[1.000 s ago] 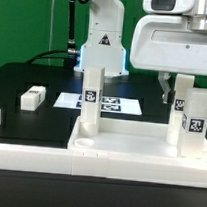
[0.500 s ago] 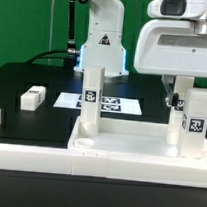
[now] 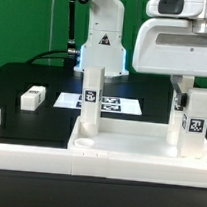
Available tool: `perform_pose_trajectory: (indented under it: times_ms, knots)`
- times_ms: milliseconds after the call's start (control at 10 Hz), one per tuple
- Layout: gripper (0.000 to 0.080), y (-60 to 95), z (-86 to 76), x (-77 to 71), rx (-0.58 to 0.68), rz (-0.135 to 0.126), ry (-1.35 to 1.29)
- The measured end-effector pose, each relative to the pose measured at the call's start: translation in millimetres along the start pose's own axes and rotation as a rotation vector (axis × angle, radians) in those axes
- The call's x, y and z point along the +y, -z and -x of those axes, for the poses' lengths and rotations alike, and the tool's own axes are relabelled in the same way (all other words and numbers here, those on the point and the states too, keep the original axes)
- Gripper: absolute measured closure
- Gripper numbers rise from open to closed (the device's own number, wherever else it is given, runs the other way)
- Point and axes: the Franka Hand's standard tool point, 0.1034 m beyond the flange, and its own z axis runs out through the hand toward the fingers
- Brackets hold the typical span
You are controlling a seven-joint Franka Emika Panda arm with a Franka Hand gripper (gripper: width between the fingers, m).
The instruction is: Assemble desk
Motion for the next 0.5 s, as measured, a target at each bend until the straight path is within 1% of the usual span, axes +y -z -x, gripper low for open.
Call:
perform_pose_trajectory:
  times_ms: [100, 300, 500]
  knots:
    - [0.0512, -0.2, 0.0, 0.4, 0.0, 0.001, -0.068]
    - [0.0512, -0.7, -1.3, 8.3, 0.003, 0.013, -0.195]
    - [0.0511, 0.0, -3.6, 25.7, 0.013, 0.039, -0.404]
